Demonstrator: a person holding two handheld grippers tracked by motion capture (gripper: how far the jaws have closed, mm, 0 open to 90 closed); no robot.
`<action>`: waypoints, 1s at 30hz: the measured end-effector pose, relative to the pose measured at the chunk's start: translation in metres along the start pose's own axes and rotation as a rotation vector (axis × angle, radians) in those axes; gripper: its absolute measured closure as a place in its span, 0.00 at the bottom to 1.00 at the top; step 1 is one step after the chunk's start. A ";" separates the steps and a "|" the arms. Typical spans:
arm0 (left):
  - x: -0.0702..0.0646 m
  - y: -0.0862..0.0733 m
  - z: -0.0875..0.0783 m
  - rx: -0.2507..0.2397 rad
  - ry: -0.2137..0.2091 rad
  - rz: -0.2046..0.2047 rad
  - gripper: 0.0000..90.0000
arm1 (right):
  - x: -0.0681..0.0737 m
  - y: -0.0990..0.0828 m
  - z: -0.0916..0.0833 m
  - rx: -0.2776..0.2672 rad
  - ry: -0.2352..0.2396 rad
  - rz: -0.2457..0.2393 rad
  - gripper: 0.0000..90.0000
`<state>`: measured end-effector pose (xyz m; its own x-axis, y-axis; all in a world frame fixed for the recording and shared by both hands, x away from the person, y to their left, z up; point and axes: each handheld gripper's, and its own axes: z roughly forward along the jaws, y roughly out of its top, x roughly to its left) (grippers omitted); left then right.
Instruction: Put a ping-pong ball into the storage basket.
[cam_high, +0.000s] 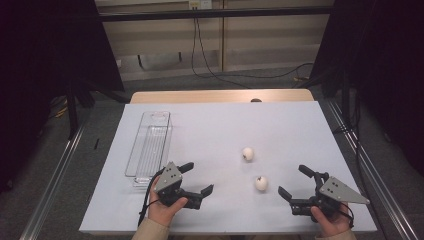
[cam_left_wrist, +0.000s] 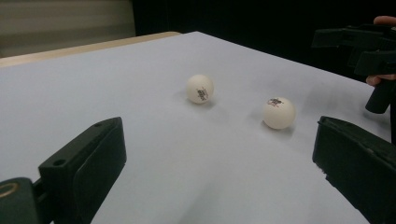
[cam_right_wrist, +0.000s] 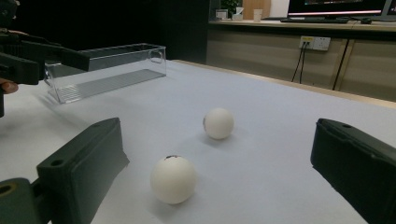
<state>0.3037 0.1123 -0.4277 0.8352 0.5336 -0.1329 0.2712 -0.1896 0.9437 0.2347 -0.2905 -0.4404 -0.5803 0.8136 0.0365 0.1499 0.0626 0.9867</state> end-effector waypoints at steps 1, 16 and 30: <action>0.000 0.000 0.001 0.004 -0.003 0.004 0.03 | 0.000 0.000 0.000 0.001 0.000 0.001 0.02; -0.006 0.001 0.015 0.033 -0.038 0.013 0.03 | 0.000 0.000 0.000 0.002 0.001 0.002 0.02; -0.012 0.003 0.027 0.060 -0.067 0.014 0.03 | -0.001 0.000 -0.001 -0.001 -0.002 0.004 0.02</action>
<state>0.3073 0.0825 -0.4315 0.8686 0.4748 -0.1418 0.2859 -0.2465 0.9260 0.2349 -0.2915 -0.4402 -0.5777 0.8152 0.0405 0.1518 0.0586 0.9867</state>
